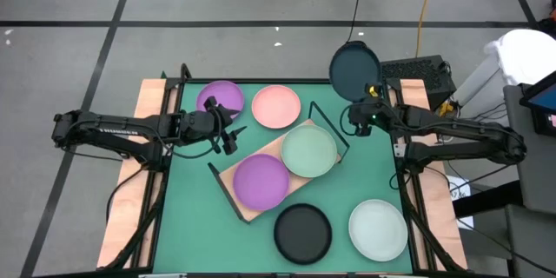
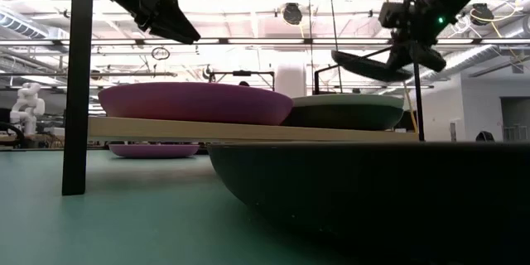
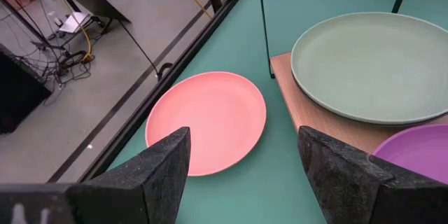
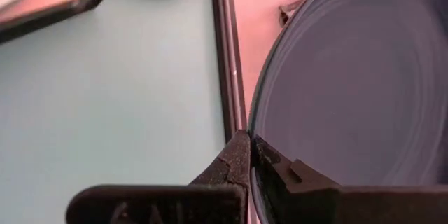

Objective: Place and stack plates onto a shelf
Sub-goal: Stack the blue plate on top of the violet plate on the shelf

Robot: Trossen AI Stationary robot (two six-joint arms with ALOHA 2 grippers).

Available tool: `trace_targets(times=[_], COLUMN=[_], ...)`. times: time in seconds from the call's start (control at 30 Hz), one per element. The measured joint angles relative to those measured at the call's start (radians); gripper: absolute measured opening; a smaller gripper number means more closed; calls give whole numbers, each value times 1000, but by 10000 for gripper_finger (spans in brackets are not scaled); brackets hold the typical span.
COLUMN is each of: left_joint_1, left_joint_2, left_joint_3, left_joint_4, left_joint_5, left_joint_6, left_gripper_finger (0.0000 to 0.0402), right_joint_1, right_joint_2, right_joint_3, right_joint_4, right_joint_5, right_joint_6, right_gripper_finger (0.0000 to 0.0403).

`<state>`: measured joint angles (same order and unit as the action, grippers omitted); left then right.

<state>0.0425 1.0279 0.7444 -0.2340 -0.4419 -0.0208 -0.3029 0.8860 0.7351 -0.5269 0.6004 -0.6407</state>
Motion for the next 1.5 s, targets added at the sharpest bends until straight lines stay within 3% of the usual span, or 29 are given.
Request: trace_targets(times=[0.6,1.23,1.5], left_joint_1=[0,0,-43], left_joint_2=[0,0,0], left_joint_3=[0,0,0], left_joint_4=[0,6,59], left_joint_5=[0,0,-3], left_joint_6=[-3,13,69], left_gripper_finger=[269,269,269], right_joint_1=[198,449,569], right_joint_2=[14,224,265], right_joint_3=[149,375,407], right_joint_4=[-31,-31,-23], right_joint_5=[85,136,132], right_joint_6=[-11,-28,15], right_gripper_finger=[0,0,0])
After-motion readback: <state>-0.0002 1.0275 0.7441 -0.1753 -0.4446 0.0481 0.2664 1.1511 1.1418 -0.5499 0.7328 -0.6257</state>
